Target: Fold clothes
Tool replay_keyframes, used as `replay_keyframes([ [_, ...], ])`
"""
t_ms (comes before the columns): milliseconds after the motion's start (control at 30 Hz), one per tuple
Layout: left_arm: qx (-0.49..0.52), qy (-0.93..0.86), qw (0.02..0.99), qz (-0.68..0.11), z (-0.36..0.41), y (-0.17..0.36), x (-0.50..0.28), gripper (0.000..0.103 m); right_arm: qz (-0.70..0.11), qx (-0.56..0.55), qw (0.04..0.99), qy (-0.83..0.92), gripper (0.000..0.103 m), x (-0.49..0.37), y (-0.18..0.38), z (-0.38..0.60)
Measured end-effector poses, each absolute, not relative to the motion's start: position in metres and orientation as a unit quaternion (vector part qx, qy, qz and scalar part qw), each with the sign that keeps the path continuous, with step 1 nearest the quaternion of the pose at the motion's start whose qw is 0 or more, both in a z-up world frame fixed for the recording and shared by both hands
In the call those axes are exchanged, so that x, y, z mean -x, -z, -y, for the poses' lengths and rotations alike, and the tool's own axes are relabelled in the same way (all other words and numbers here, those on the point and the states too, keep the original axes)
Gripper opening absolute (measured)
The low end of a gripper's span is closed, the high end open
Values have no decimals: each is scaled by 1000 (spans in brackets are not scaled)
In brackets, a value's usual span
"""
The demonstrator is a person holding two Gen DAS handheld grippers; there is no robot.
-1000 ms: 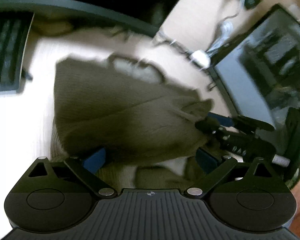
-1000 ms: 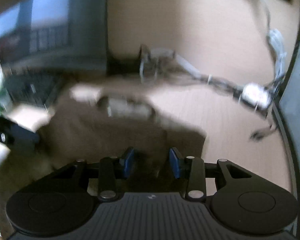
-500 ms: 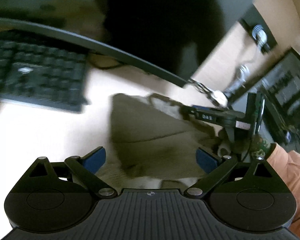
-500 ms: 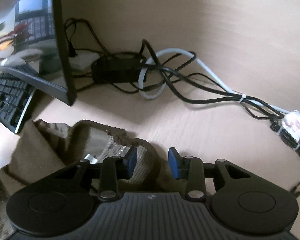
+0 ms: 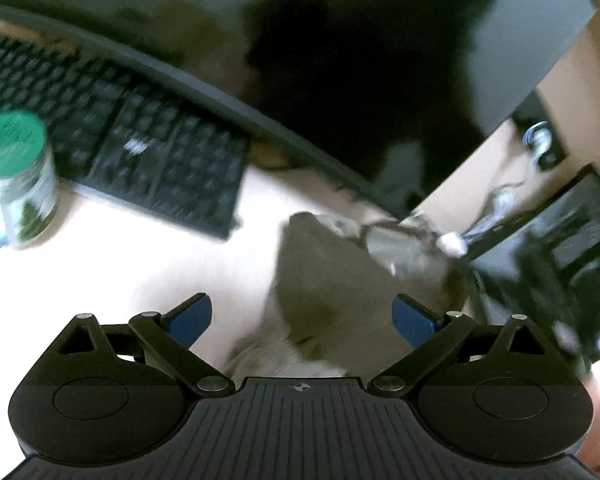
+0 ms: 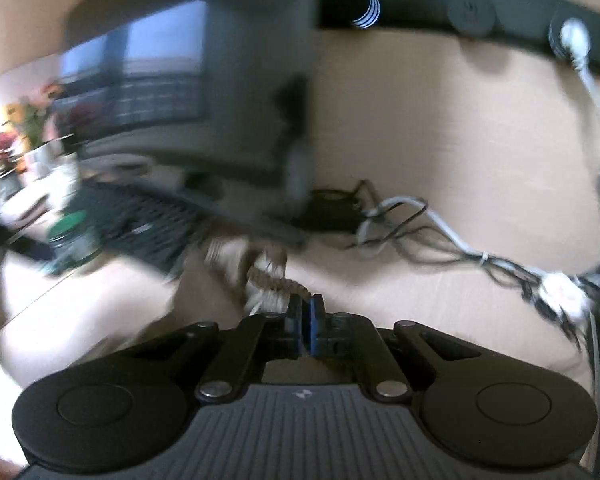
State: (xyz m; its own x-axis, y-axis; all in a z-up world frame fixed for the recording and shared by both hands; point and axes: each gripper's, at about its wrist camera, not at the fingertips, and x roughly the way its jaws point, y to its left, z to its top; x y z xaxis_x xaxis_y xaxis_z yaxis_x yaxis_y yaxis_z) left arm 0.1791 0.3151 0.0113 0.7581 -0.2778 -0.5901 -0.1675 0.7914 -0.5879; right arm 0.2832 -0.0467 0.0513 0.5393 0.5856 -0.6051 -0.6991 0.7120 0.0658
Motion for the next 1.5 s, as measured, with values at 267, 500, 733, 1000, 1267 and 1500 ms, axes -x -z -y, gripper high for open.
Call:
replay_keyframes([
  [267,285,107,882,-359,-286,-19,-225,100,-420,105,823,-367,5,-189,6,64],
  [500,117,108,870,-467,-238,28,-216,100,-310,67,885,-341,50,-186,-79,102],
  [733,78,110,860,-493,-231,52,-192,100,-327,115,912,-221,46,-256,-31,87],
  [1000,235,136,845,-460,-277,32,-177,100,-410,99,878,-225,43,-231,-10,113],
  [1267,317,136,819,-459,-274,37,-218,100,-437,-77,868,-225,61,-267,-31,125],
  [1500,331,121,796,-492,-260,64,-251,63,-442,-55,865,-229,30,-278,9,99],
])
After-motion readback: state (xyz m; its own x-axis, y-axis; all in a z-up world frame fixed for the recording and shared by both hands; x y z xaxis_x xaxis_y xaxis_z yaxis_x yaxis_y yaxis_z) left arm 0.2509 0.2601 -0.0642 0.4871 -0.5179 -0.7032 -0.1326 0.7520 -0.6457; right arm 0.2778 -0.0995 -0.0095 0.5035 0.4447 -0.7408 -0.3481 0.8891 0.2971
